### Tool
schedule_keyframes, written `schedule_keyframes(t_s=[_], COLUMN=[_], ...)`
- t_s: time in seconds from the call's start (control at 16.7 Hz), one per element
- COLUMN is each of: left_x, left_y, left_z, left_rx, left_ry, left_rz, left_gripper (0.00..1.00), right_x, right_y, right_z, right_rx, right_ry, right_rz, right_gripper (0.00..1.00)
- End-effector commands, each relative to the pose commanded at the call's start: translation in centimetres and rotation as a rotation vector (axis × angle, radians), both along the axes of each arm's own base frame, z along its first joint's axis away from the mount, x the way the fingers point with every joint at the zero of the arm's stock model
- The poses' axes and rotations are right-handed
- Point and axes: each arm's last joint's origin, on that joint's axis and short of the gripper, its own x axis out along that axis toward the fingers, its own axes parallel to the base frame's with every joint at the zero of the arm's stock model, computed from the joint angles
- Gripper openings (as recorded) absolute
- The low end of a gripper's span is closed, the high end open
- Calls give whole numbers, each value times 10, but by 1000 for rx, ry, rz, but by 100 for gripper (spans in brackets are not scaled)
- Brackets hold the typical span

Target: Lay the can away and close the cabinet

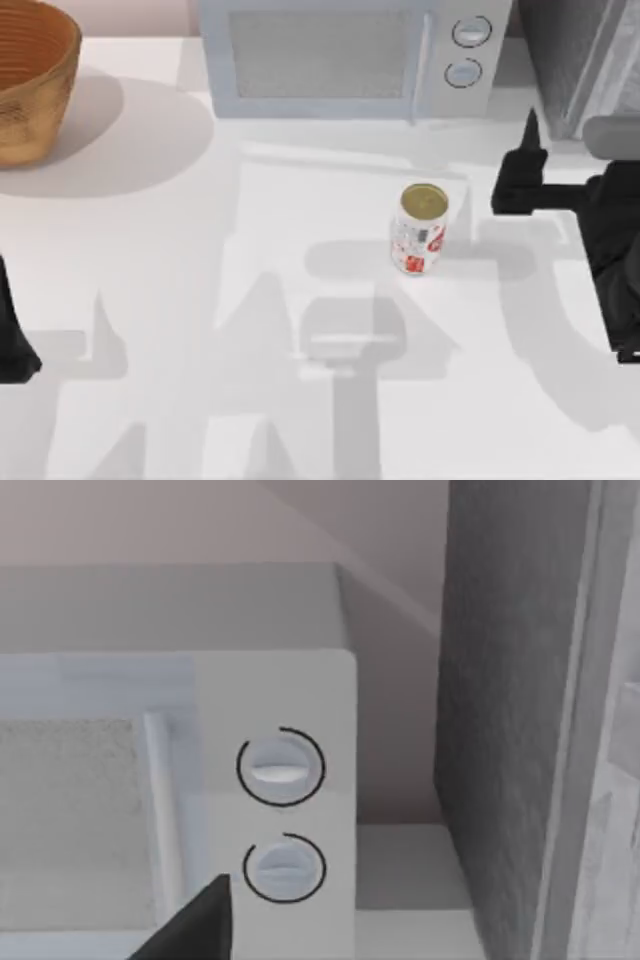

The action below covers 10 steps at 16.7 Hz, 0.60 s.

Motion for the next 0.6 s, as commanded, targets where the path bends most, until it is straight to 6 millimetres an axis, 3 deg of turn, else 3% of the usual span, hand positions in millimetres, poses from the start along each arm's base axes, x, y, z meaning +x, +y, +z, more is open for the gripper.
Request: schedule_keyframes(t_s=[0.24,0.6], left_x=[0,0], left_y=[0,0], left_z=[0,0], left_rx=[0,0], left_ry=[0,0], left_rz=[0,0], left_gripper=[100,100], right_x=[13,-2], right_y=[53,102], right_z=[-52,-133], right_rx=[-8,-13], right_ry=[5,3], right_rz=[2,4], right_gripper=[100,100])
